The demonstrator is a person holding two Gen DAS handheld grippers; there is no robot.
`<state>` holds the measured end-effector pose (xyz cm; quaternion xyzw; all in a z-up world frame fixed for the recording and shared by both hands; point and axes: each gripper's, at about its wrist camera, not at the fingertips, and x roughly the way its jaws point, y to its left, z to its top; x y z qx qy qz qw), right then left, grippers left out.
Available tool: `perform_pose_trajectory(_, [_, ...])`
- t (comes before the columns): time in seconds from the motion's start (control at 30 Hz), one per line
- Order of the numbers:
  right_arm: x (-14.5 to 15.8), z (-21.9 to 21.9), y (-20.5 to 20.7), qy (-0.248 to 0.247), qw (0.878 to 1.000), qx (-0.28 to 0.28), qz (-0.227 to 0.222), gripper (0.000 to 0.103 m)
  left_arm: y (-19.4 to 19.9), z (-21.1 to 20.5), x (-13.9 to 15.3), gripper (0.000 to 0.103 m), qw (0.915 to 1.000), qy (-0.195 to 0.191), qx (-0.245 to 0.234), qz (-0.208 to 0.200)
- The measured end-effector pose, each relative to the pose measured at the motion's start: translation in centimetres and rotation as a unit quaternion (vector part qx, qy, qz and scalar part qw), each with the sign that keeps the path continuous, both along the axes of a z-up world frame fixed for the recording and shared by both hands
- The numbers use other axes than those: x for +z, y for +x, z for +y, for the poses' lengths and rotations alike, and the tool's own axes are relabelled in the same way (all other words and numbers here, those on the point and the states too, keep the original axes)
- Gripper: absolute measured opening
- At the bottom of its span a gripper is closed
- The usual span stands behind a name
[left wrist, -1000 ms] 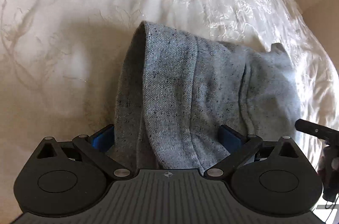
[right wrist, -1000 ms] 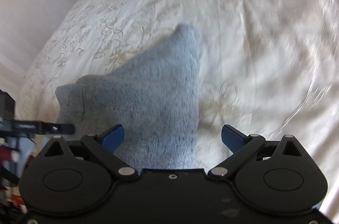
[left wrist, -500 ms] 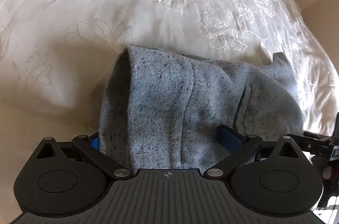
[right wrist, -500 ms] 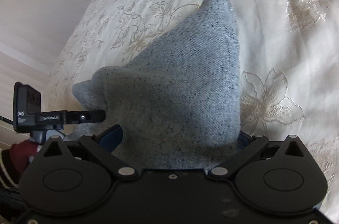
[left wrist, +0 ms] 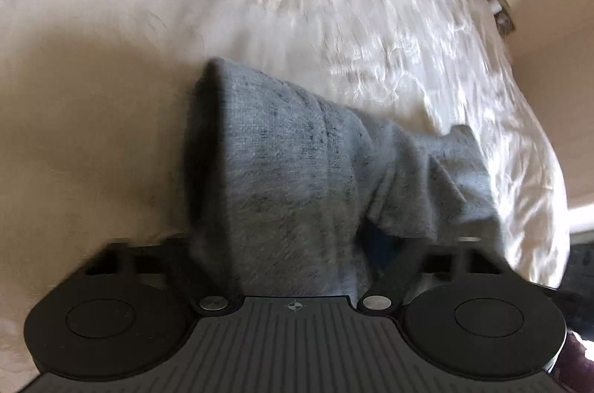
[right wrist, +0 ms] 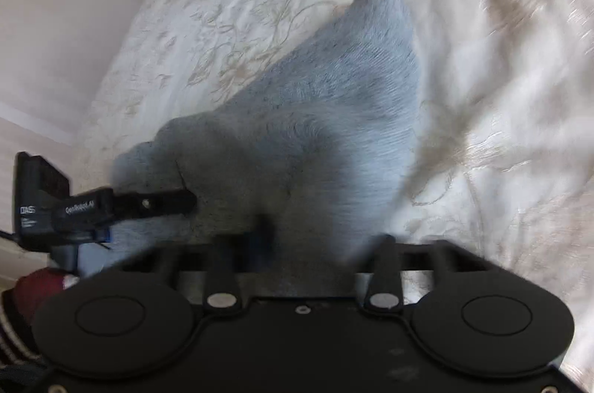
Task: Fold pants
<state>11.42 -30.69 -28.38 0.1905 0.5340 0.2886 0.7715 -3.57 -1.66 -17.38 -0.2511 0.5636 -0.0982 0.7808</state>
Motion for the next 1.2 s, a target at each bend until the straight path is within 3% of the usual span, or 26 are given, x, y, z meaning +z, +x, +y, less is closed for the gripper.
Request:
perform_pose_trajectory(0.13, [5.3,1.6,-1.6,-0.015,0.998,0.020,-0.049,0.021,-0.4,0.3,2.8,0.047,0.9994,-0.009,-0.022,-0.025])
perform_pose_trajectory(0.33, [12.5,6.5,-1.4,0.011,0.994,0.032,-0.108,0.021,1.2,4.5,8.7,0.046,0.9945,-0.027,-0.020,-0.099])
perform_pose_trajectory(0.6, [17.7,16.4,7.2,0.096,0.984,0.051,-0.139,0.021,8.0,16.0,14.5,0.048,0.9888,-0.013,0.018,-0.148])
perform_pose_trajectory(0.7, [17.3,20.2,9.9,0.105,0.981,0.060,-0.155,0.023,9.9,19.4,13.2,0.060,0.9877,-0.002,0.046,-0.149])
perform_pose_trajectory(0.73, [16.4,21.3,10.9,0.098,0.983,0.056,-0.148,0.027,10.1,20.5,12.0,0.070,0.9887,0.008,0.056,-0.139])
perform_pose_trajectory(0.77, [14.8,22.1,11.7,0.075,0.986,0.045,-0.139,0.037,9.8,21.9,10.3,0.072,0.9905,0.031,0.067,-0.116])
perform_pose_trajectory(0.83, [10.0,23.8,13.4,-0.023,0.996,0.024,-0.086,0.050,9.9,23.3,5.5,0.070,0.9901,0.114,0.071,-0.042])
perform_pose_trajectory(0.87, [7.9,24.4,14.2,-0.092,0.994,0.016,-0.058,0.047,9.9,23.6,3.4,0.068,0.9849,0.163,0.057,-0.005])
perform_pose_trajectory(0.9, [6.0,24.8,14.6,-0.153,0.987,0.021,-0.040,0.044,9.6,24.1,1.8,0.070,0.9809,0.189,0.044,0.016])
perform_pose_trajectory(0.97, [5.8,24.7,14.1,-0.173,0.983,0.015,-0.059,0.045,8.4,25.4,2.3,0.070,0.9867,0.145,0.073,-0.006])
perform_pose_trajectory(1.03, [7.8,24.7,13.3,-0.153,0.984,-0.001,-0.089,0.044,7.8,24.9,4.5,0.067,0.9806,0.175,0.082,-0.034])
perform_pose_trajectory(1.1, [10.3,25.9,12.7,-0.129,0.981,0.002,-0.148,0.044,7.6,23.9,6.9,0.067,0.9733,0.198,0.083,-0.082])
perform_pose_trajectory(1.2, [13.0,30.7,13.4,-0.101,0.972,0.033,-0.207,0.045,10.0,22.0,9.0,0.068,0.9638,0.212,0.086,-0.137])
